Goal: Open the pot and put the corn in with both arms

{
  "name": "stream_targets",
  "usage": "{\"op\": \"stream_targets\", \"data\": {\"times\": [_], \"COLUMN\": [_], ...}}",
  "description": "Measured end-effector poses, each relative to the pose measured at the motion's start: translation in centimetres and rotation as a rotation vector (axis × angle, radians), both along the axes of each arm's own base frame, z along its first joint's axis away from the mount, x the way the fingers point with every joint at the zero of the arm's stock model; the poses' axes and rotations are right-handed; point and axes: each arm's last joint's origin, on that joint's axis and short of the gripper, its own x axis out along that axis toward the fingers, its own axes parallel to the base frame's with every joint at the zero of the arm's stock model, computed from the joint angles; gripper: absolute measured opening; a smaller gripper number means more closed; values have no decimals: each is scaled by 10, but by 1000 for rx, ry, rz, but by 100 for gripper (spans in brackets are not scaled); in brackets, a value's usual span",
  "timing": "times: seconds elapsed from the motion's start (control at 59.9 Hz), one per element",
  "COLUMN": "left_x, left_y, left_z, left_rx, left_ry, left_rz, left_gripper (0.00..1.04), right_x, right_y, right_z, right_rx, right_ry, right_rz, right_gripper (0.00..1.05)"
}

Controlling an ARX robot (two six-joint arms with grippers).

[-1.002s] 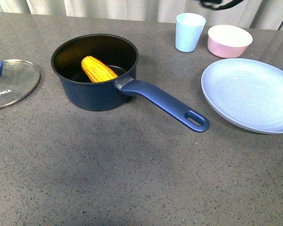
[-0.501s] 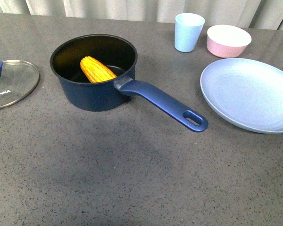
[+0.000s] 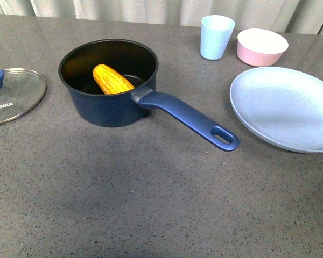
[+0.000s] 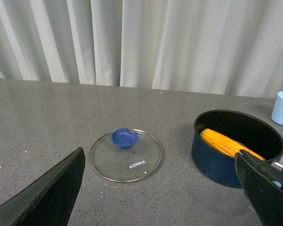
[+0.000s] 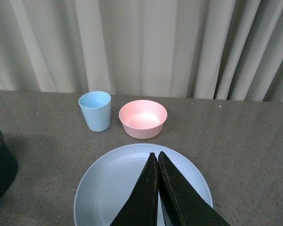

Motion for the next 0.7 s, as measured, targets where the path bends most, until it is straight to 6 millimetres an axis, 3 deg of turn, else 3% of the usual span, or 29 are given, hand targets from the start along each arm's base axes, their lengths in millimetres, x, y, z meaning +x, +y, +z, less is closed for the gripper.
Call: {"op": "stream_targets", "data": {"times": [0.384, 0.701], "left_x": [0, 0], "left_y": [0, 0], "left_z": [0, 0], "left_rx": [0, 0], "left_ry": [0, 0], "left_rz": [0, 0], "left_gripper": [96, 96], "right_x": [-39, -59], "right_y": [-21, -21], "right_z": [-16, -27], "right_rx": [1, 0], "right_ry": [3, -6], "right_rz": [-9, -6], "right_gripper": [2, 2]}}
